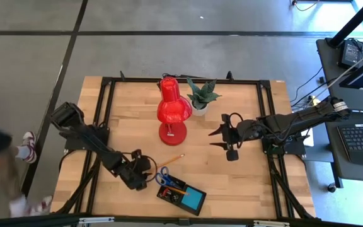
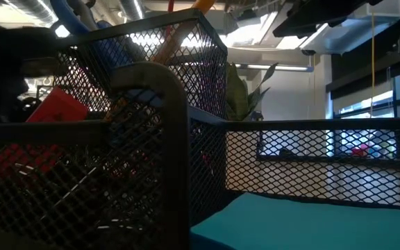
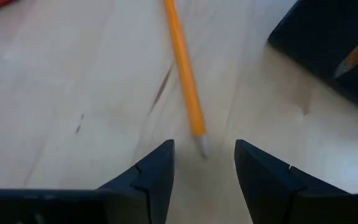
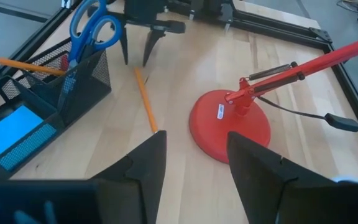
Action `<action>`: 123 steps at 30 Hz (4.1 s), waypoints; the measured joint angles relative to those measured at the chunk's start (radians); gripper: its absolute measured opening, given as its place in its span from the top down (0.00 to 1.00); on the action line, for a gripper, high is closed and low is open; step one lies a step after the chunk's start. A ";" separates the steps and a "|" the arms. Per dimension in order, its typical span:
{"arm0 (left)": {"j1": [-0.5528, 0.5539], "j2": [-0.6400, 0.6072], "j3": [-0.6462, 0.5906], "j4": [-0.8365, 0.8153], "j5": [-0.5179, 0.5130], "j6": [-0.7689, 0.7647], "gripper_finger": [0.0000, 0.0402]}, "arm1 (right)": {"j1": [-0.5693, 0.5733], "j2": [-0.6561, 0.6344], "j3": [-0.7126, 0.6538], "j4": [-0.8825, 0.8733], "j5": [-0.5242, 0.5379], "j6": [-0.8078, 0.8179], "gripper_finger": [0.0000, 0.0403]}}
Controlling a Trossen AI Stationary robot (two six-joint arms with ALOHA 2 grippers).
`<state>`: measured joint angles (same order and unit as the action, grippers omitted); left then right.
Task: Pick and place office supplies into organizer
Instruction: Put the orange pencil into the black desk organizer
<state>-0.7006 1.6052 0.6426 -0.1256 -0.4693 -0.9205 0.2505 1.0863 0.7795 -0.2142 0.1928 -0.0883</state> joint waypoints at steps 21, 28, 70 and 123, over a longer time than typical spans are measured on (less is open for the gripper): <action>-0.010 0.070 0.006 -0.014 0.005 -0.064 0.72 | -0.040 0.000 0.000 0.017 -0.001 0.003 0.57; -0.012 0.070 0.006 -0.018 0.018 -0.096 0.72 | -0.040 0.000 0.000 0.016 -0.001 0.002 0.57; 0.057 0.071 0.006 -0.038 -0.054 0.100 0.99 | -0.043 0.182 -0.166 0.417 -0.144 0.267 0.57; 0.120 0.075 0.001 -0.002 -0.058 0.149 0.99 | -0.045 0.837 -0.295 1.276 -0.080 0.231 0.57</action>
<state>-0.5808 1.6802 0.6437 -0.1272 -0.5278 -0.7718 0.2056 1.9236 0.4850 1.0614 0.1125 0.1422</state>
